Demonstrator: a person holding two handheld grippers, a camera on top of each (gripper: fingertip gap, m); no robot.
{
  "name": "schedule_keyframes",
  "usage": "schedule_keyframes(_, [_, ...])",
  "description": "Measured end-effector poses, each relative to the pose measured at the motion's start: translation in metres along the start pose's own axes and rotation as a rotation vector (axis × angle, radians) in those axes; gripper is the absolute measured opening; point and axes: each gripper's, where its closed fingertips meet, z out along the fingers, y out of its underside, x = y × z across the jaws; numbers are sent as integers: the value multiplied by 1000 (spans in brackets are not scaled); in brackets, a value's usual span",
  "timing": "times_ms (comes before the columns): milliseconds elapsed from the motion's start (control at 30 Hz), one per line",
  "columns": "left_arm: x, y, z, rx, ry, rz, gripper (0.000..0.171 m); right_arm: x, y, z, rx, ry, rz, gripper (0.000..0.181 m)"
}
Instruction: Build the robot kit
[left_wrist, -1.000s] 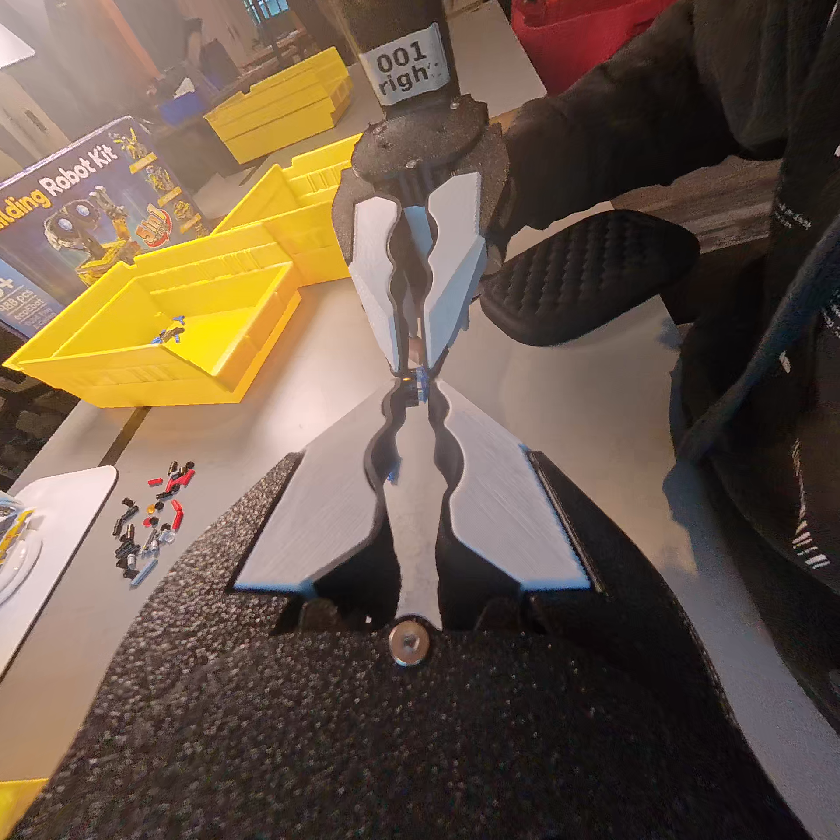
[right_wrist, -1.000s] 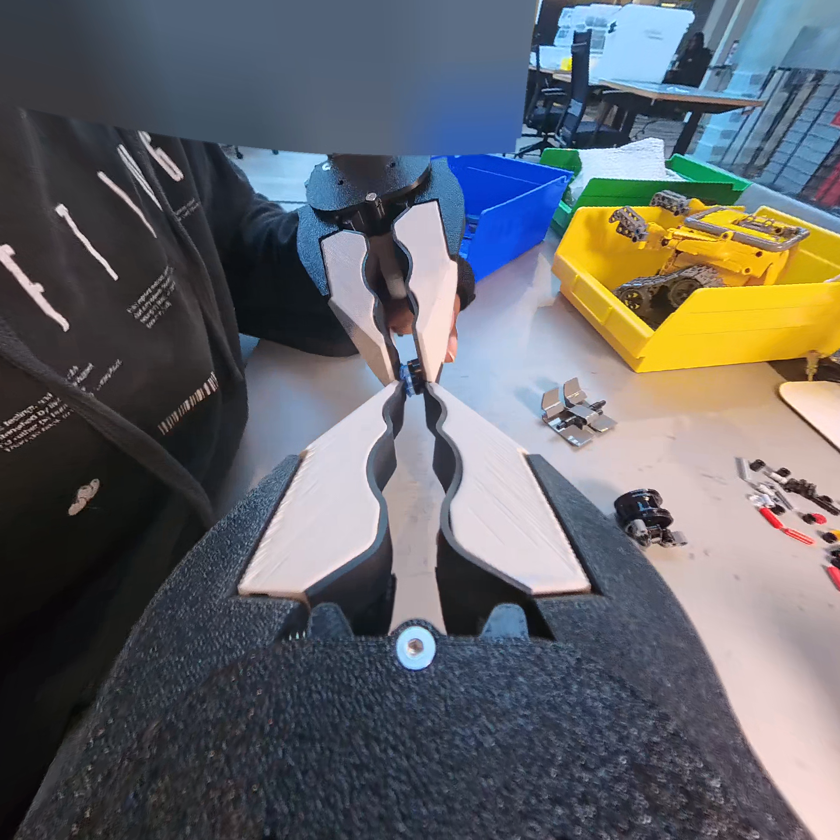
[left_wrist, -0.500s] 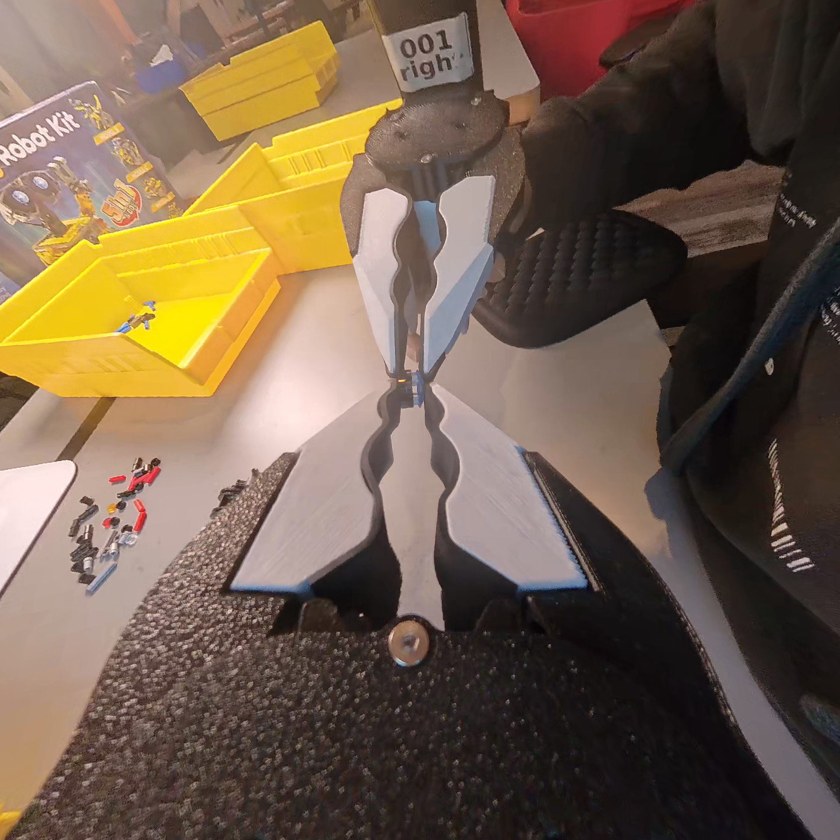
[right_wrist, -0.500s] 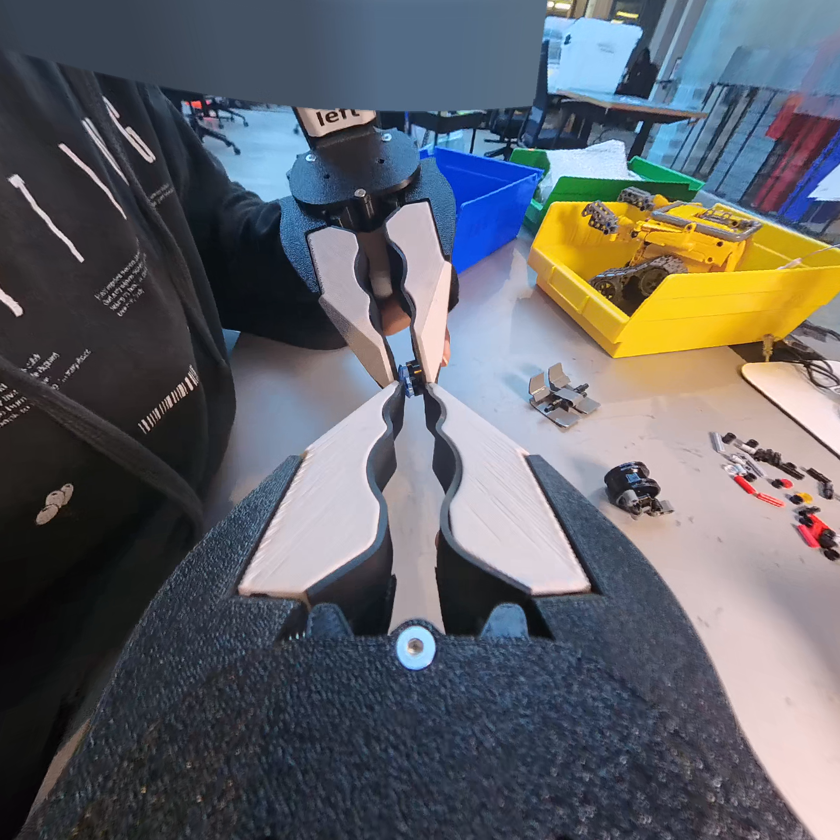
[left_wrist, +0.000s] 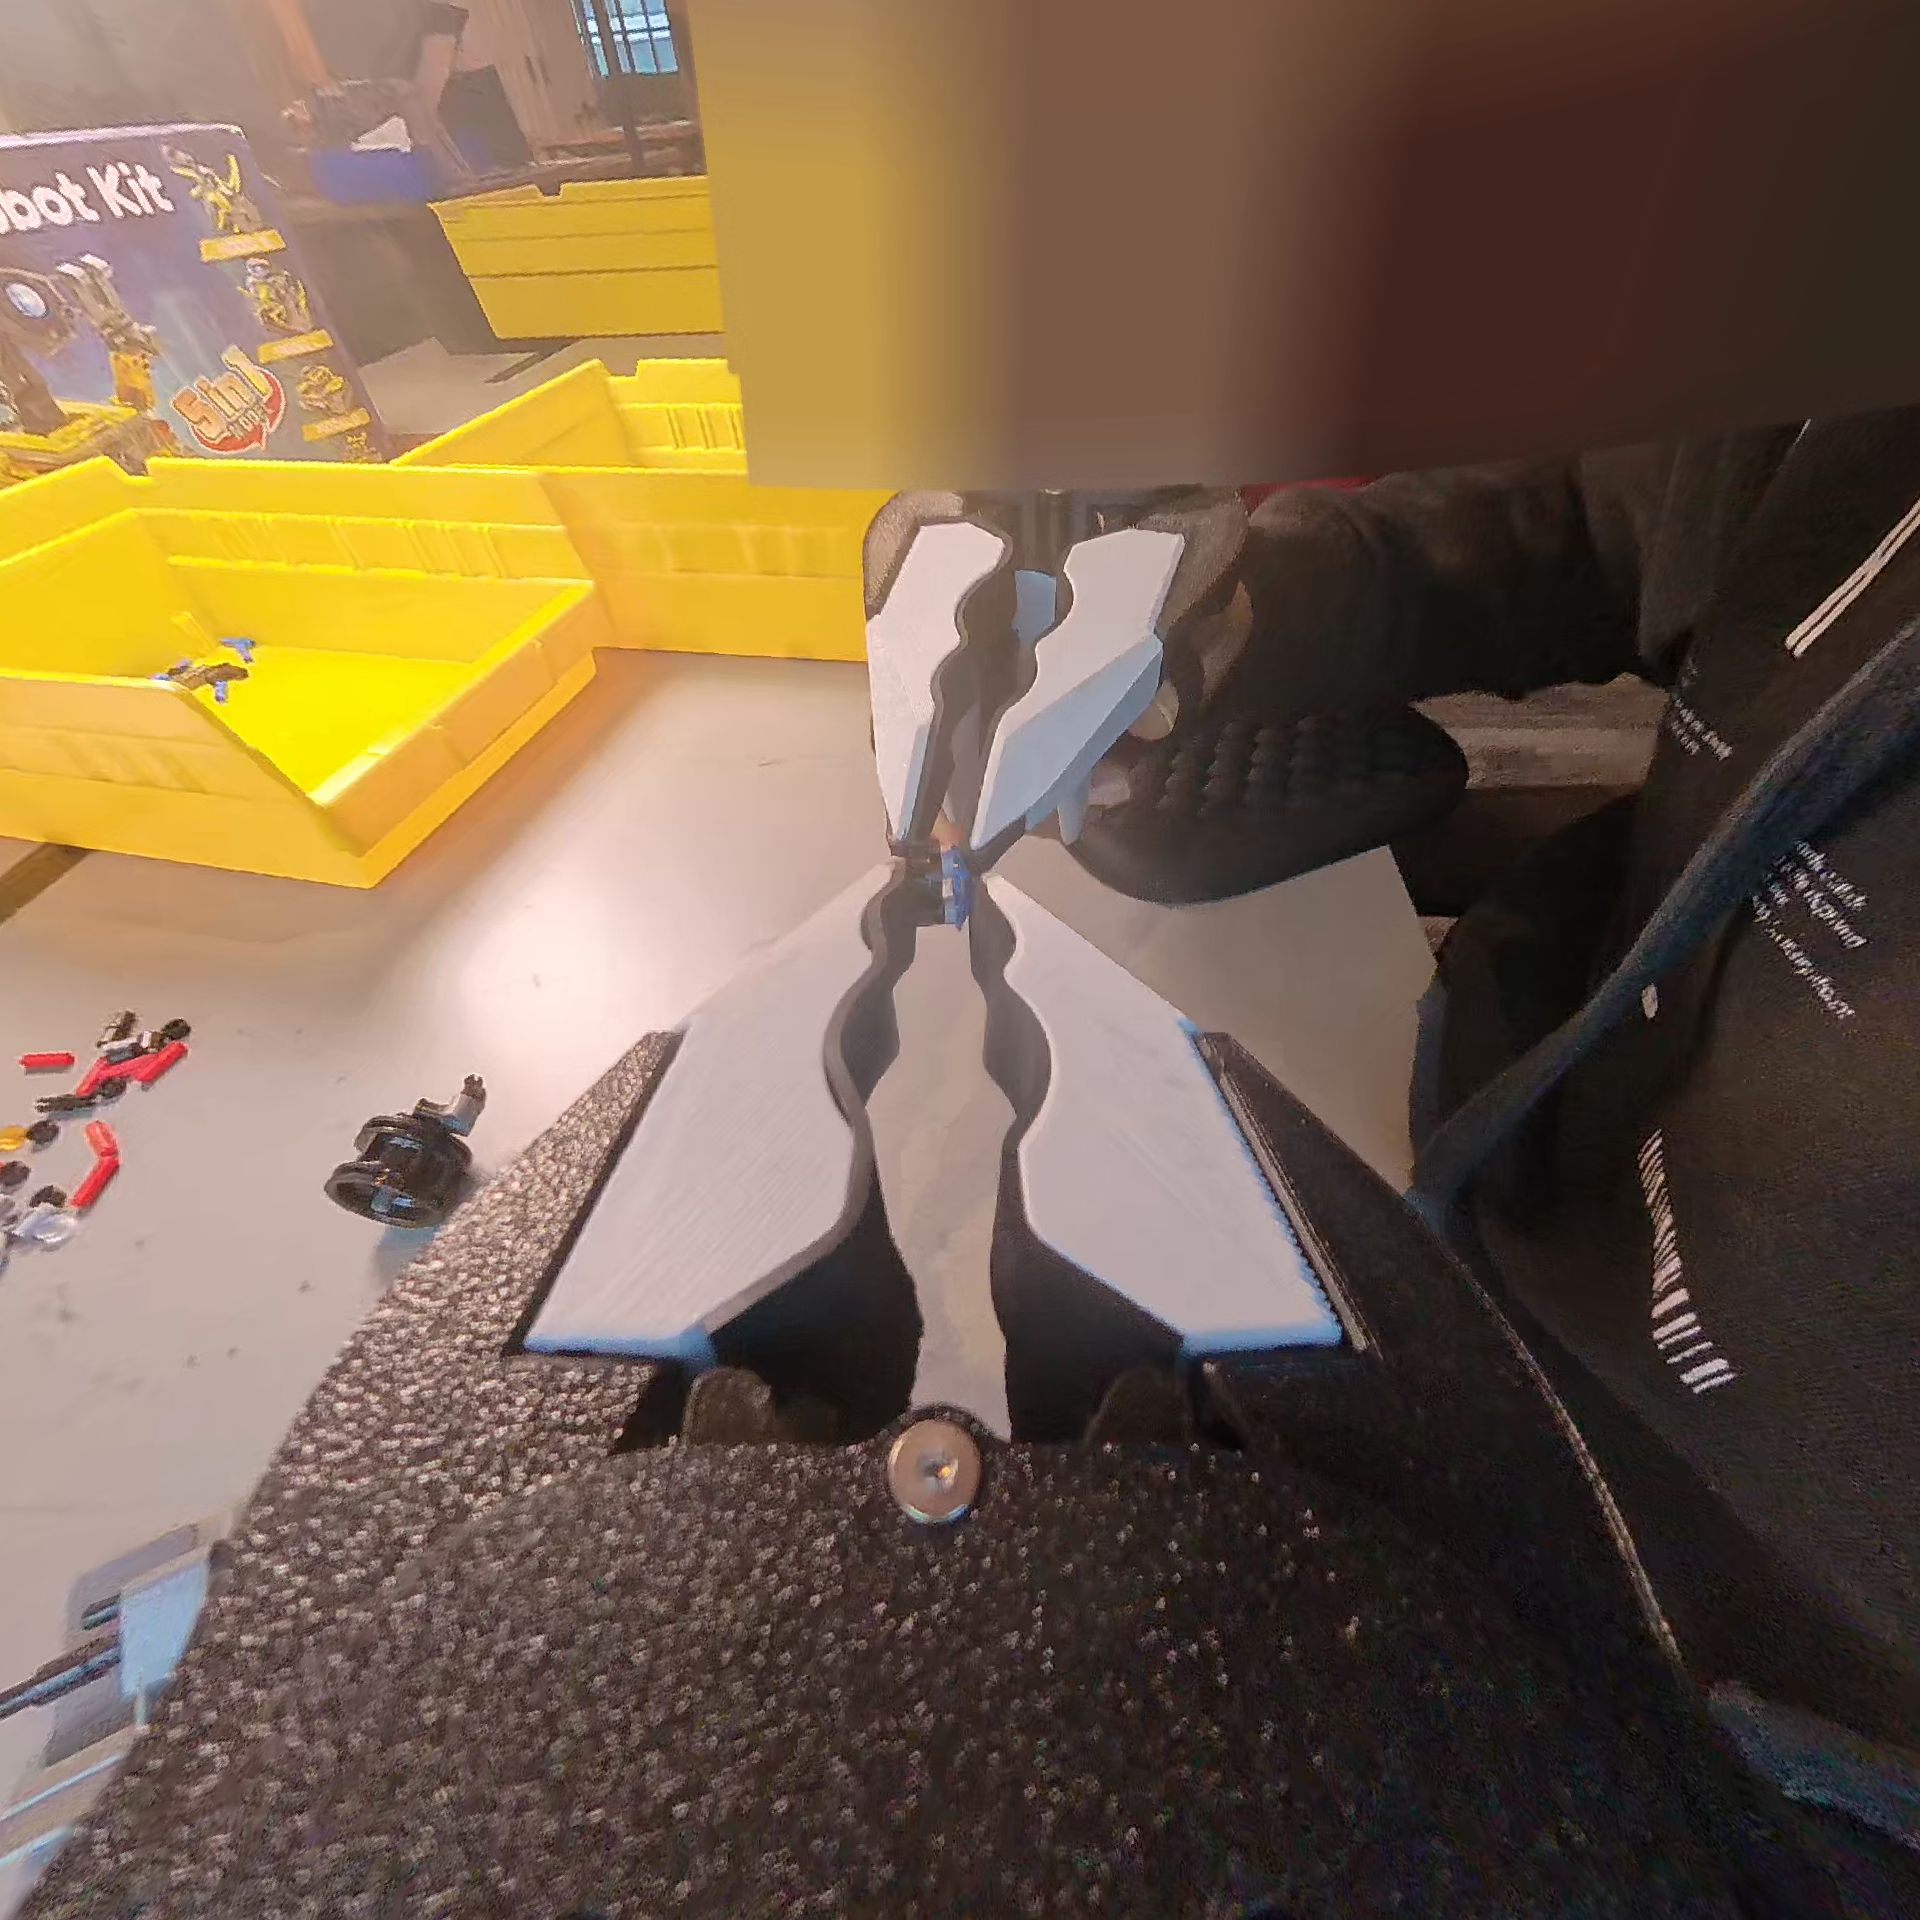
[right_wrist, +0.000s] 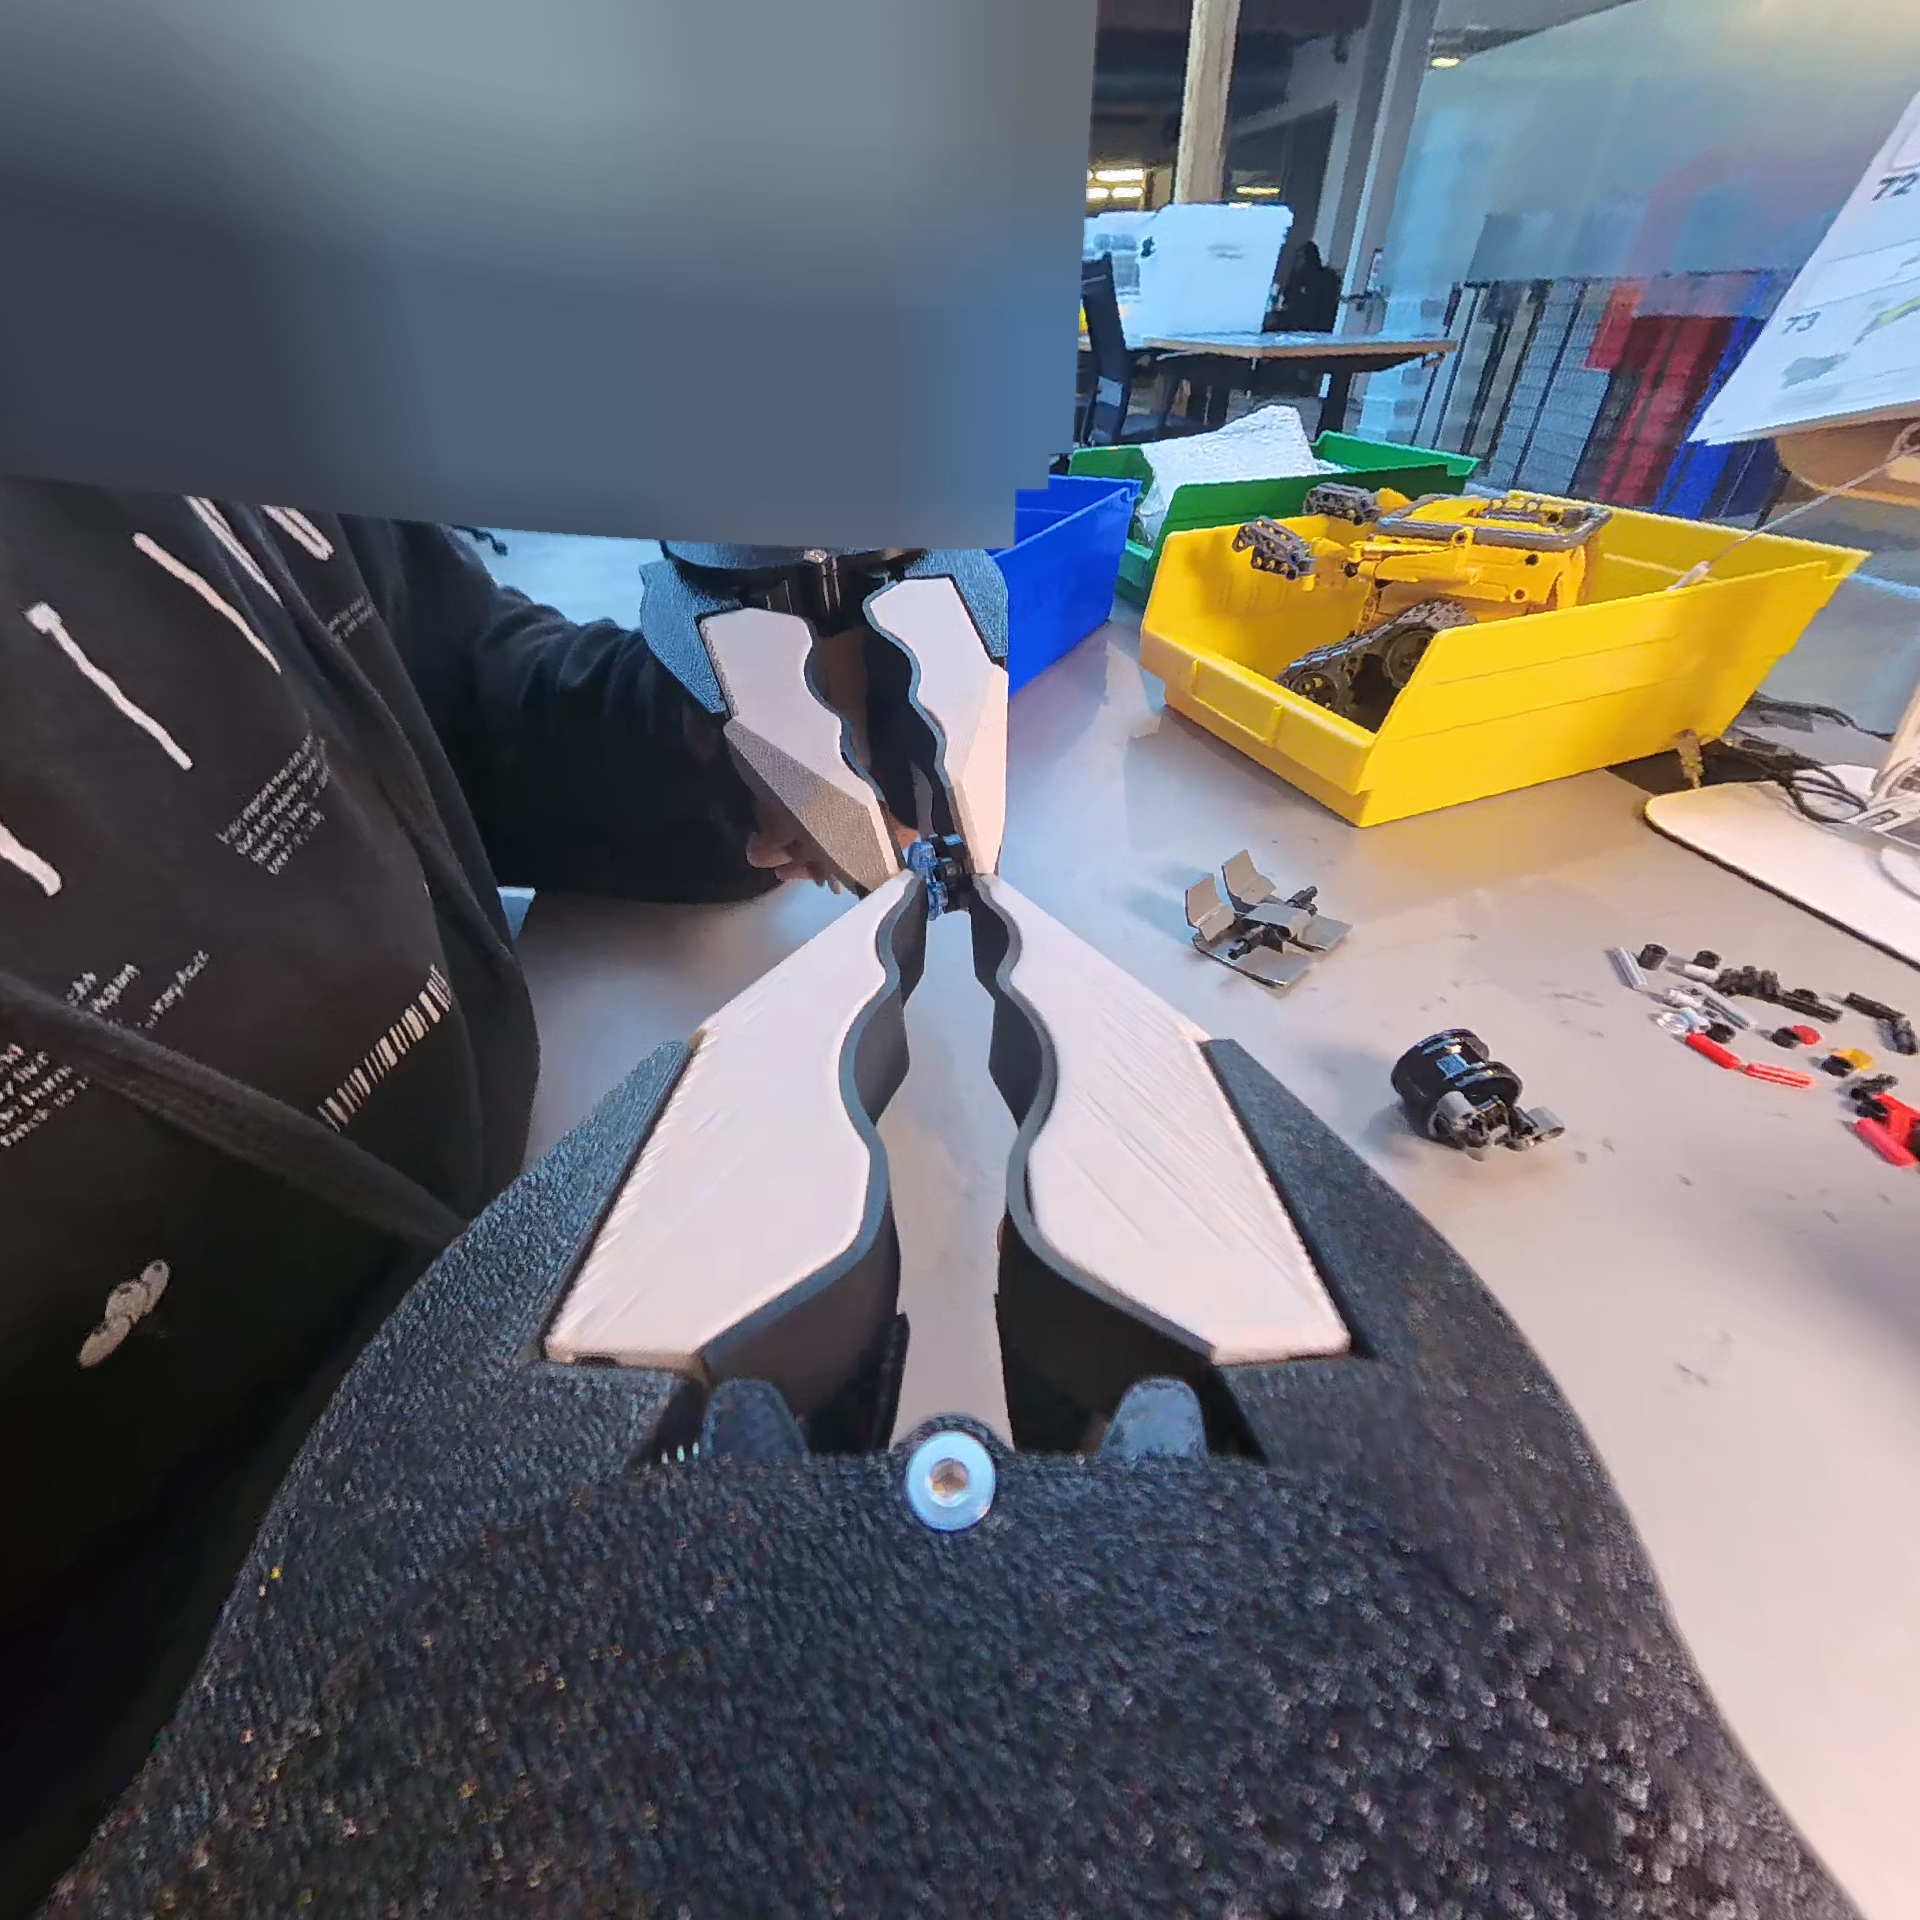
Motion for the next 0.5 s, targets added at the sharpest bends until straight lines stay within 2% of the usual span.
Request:
schedule_keyframes(167, [-1,-7,-3,60,25,-49,8,0,-7,1,69,6,53,8])
schedule_keyframes(400, [-4,-24,-12,261,181,-303,8,2,-25,5,148,31,41,7])
schedule_keyframes(500, [-5,-30,-16,330,228,-364,9,3,-34,7,179,27,12,8])
